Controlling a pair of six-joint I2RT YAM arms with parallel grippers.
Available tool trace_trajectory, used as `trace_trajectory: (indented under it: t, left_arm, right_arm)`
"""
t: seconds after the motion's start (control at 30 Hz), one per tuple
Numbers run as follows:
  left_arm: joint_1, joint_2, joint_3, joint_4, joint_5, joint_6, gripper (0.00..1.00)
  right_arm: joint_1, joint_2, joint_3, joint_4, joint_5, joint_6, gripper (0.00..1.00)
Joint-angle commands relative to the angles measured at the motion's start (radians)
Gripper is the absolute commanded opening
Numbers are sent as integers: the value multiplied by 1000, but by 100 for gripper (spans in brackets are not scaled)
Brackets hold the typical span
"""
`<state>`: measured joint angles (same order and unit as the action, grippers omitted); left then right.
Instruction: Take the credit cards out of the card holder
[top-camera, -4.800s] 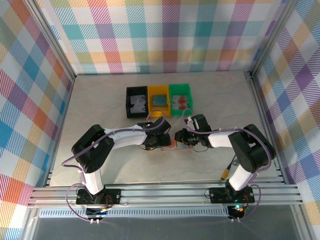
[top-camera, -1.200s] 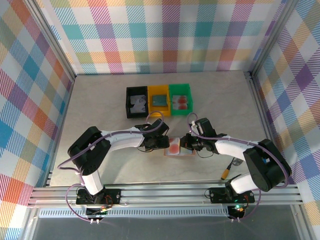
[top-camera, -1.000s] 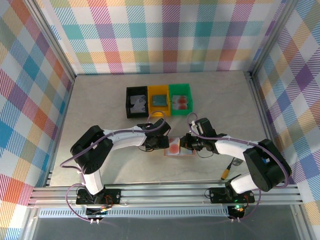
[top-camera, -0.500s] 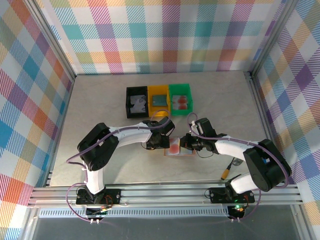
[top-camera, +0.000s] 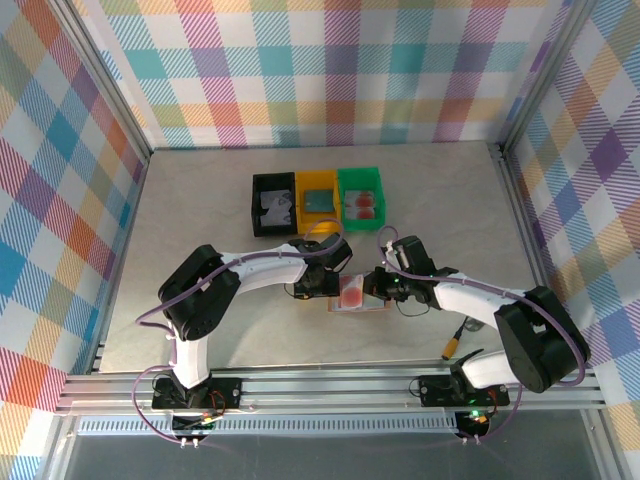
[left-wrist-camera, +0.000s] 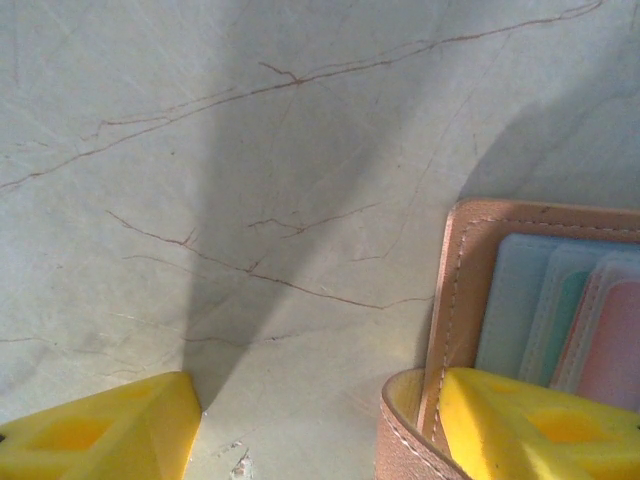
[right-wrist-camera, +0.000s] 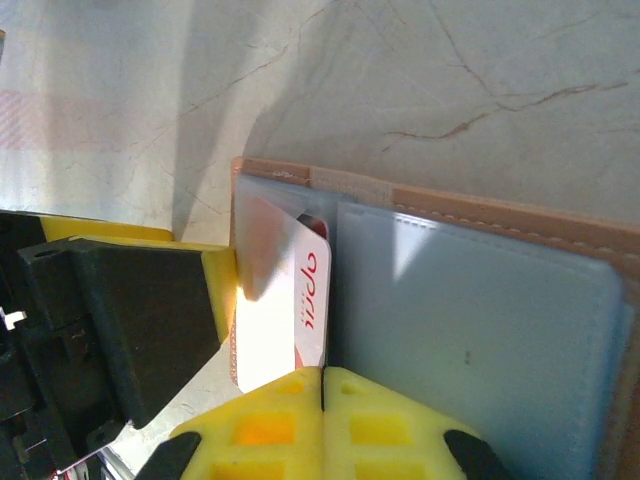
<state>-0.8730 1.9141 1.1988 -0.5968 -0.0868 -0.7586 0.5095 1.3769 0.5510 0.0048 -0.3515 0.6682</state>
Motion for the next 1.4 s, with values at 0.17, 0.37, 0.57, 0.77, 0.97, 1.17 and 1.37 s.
trace_trajectory:
  t: [0.17, 0.37, 0.57, 0.77, 0.97, 1.17, 1.37]
  left_arm:
    - [-60, 180, -108, -10, 217, 3, 65]
    - [-60, 171, -113, -3, 220, 7, 66]
    - [-59, 163, -118, 5, 221, 9, 67]
    - [-58, 149, -130, 16, 222, 8, 68]
    - [-58, 130, -139, 23, 221, 5, 71]
    - [-57, 113, -146, 38, 231, 3, 76]
    - [-56, 39, -159, 39, 219, 0, 80]
  right_arm:
    - [-15, -53, -12, -9, -19, -11, 0]
    - [-23, -99, -40, 14, -31, -7, 0]
    - [-32, -129, -49, 7, -40, -5, 0]
    - [-41, -165, -55, -27, -43, -6, 0]
    - [-46, -212, -65, -60, -40, -7, 0]
    - [-49, -238, -71, -78, -37, -7, 0]
    - [-49, -247, -72, -79, -42, -10, 0]
